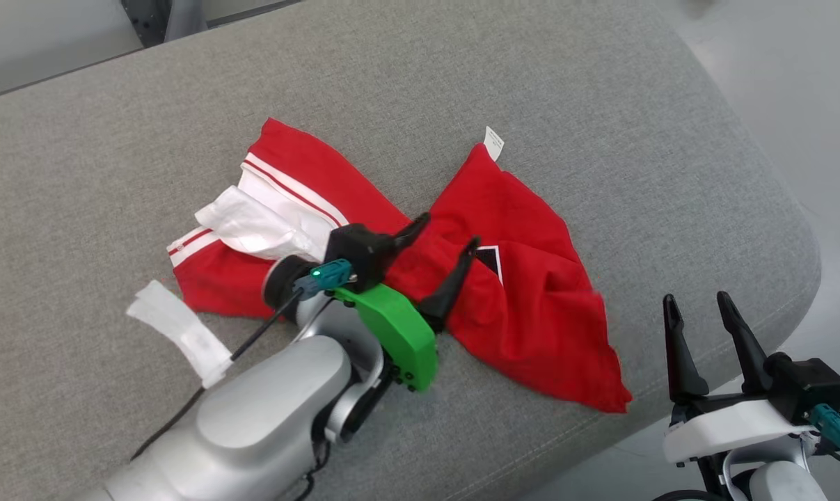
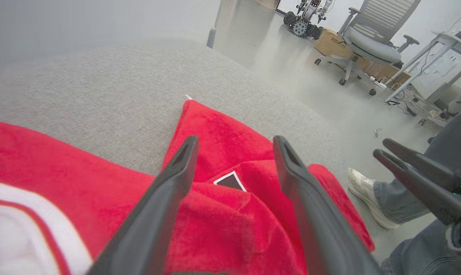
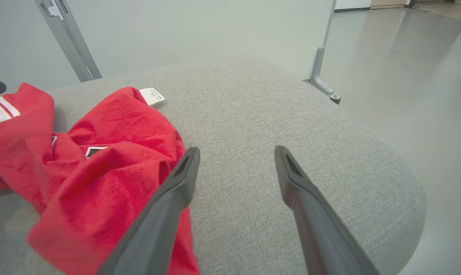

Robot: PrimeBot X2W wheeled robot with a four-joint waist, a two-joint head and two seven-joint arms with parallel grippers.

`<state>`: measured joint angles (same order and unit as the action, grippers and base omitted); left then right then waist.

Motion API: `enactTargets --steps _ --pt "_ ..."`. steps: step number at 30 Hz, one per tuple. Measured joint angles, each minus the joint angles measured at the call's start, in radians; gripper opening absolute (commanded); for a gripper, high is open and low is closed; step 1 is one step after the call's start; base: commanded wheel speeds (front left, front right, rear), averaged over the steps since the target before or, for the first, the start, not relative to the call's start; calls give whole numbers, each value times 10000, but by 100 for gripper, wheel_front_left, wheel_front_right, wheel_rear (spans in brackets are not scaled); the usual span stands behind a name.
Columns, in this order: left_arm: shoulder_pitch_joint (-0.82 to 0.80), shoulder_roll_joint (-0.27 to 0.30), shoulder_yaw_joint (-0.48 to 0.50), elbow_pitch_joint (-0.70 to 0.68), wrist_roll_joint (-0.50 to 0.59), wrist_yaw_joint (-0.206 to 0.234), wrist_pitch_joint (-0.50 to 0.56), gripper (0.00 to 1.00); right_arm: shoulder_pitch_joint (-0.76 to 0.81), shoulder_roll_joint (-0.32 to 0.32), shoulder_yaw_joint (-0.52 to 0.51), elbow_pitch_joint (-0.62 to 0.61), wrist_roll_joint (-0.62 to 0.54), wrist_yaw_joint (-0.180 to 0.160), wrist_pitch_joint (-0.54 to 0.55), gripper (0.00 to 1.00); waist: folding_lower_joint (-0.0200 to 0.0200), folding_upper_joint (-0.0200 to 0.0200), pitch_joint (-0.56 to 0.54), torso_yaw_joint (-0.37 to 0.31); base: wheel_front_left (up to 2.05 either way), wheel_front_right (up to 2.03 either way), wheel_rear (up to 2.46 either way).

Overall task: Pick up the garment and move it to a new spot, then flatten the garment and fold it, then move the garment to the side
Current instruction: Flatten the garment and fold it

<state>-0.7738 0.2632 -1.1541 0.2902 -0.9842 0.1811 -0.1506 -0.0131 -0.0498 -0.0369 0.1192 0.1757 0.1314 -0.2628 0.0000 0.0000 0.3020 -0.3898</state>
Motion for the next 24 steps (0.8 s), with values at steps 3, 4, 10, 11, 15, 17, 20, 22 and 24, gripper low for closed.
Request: enactTargets --steps 3,4,10,11,15,17,20,22,24 --pt "12 556 134 364 217 362 -228 100 162 2 -161 -59 -188 0 0 100 0 0 -211 56 0 0 0" --pt "21 723 117 535 337 466 -236 100 197 -2 -188 -75 -240 0 0 100 0 0 -281 75 0 0 0" --pt "82 1043 -104 1158 493 612 54 100 250 0 -159 -109 -426 0 0 100 0 0 -587 154 0 0 0" --pt "121 1074 -44 1218 426 665 54 100 254 0 -151 -109 -474 0 0 100 0 0 -642 164 0 0 0" --pt "202 1363 690 1476 92 1235 -282 100 290 0 -105 -125 -497 0 0 100 0 0 -791 178 0 0 0" --pt "212 1486 986 1628 -188 1423 -280 100 313 -4 -54 -148 -502 0 0 100 0 0 -806 194 0 0 0" --pt "230 1563 1208 1841 -397 1655 -113 100 343 0 12 -153 -502 0 0 100 0 0 -777 220 0 0 0" --pt "241 1576 1273 2048 -616 1668 29 100 343 -2 46 -163 -500 0 0 100 0 0 -727 238 0 0 0" --pt "238 1563 1331 2282 -713 1632 161 100 335 4 102 -161 -487 0 0 100 0 0 -664 248 0 0 0"
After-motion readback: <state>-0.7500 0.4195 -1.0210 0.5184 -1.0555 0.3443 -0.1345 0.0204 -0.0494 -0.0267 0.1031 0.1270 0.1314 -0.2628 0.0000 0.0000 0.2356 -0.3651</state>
